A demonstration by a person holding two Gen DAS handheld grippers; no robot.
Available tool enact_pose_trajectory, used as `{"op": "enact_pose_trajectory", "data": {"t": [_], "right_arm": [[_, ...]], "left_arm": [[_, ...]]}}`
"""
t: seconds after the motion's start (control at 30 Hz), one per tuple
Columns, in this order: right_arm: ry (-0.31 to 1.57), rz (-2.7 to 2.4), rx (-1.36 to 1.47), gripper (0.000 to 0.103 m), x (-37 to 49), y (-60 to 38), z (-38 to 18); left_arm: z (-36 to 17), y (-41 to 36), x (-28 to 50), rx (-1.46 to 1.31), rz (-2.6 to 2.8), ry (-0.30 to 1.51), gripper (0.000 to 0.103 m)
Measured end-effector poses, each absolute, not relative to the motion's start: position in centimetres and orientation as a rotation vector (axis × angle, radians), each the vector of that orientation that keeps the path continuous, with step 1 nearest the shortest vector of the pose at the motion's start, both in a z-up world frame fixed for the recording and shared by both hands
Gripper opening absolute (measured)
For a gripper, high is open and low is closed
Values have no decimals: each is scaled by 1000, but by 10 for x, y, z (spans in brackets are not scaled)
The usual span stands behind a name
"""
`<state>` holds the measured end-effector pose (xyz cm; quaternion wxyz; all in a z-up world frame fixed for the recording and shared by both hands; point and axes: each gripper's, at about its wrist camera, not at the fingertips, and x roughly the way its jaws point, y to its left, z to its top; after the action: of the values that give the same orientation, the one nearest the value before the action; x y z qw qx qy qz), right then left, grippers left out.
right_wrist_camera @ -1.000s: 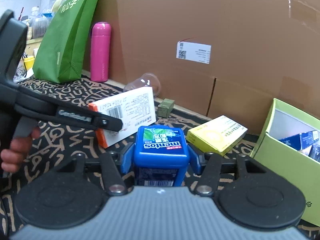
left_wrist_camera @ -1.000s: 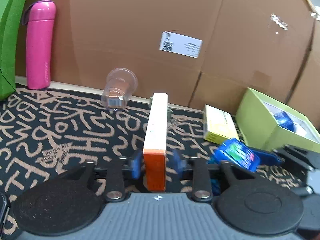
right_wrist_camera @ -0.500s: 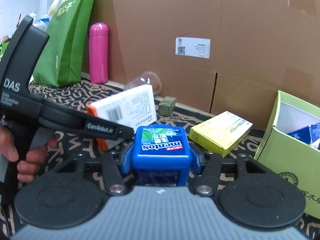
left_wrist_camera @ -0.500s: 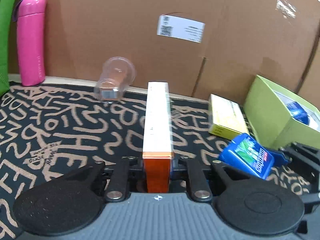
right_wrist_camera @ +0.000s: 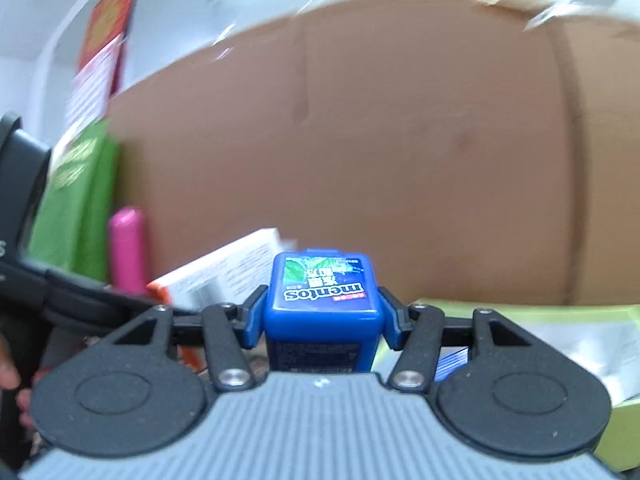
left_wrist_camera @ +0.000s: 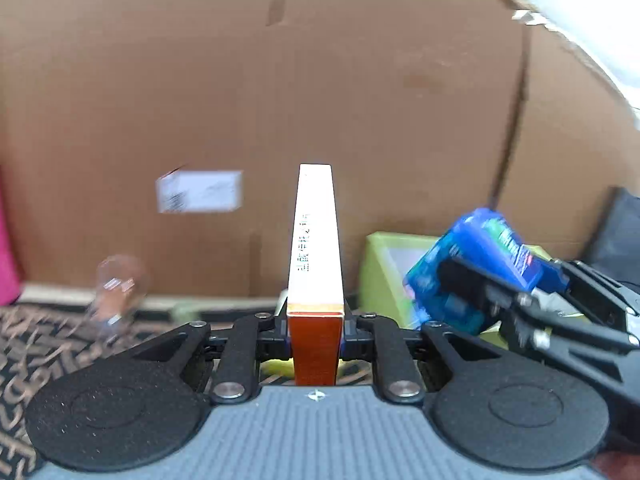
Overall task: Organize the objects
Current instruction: 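Carry orange box and mints tin into the light-green box and open both tools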
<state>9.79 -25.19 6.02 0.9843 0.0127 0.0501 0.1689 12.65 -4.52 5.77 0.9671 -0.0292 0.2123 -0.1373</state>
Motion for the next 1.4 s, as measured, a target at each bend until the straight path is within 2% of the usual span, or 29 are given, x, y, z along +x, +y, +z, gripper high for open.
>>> {"op": "enact_pose_trajectory", "data": {"t": [0.2,0.53,0.57,0.6,0.63,0.67,0.77,0.83,0.9,0.93,0.97,1.03,1.17,1.27,1.3,1.33,1.37,1.4], "right_arm": [[25,-6,72,55,104,-315,63],[104,-217,186,56,129,-389,37],[163,-207,176,63,139,-390,32],[225,-208,169,68,149,-391,26],[265,-226,166,77,154,-392,22],[281,-251,159,78,155,-392,21],[198,-325,154,83,140,-397,32],[139,-336,197,82,129,-400,38],[99,-325,231,70,122,-402,40],[99,-310,237,56,122,-403,41],[111,-289,244,50,122,-404,40],[151,-256,247,47,126,-407,40],[284,-262,198,47,151,-407,25],[293,-278,188,50,154,-408,22],[259,-275,190,55,148,-406,27],[213,-265,196,71,140,-404,32],[172,-254,202,80,134,-403,36],[141,-239,203,82,129,-399,39]], "left_arm": [[69,-107,150,-27,-352,411,18],[60,-198,183,0,-528,444,19],[55,-202,187,7,-540,458,25],[49,-204,192,4,-529,488,48],[45,-202,196,-13,-495,513,62],[42,-196,196,-46,-467,508,75],[42,-176,191,-129,-479,466,77],[45,-167,192,-152,-460,460,79],[47,-162,188,-150,-442,447,84],[47,-161,187,-146,-439,439,84],[46,-164,184,-142,-437,430,86],[45,-158,184,-138,-428,420,88],[44,-154,182,-140,-429,421,91],[47,-141,176,-175,-417,419,91],[51,-135,168,-188,-413,408,93],[52,-127,162,-198,-409,387,95],[53,-118,157,-206,-400,367,99],[53,-108,152,-215,-383,350,101]]}}
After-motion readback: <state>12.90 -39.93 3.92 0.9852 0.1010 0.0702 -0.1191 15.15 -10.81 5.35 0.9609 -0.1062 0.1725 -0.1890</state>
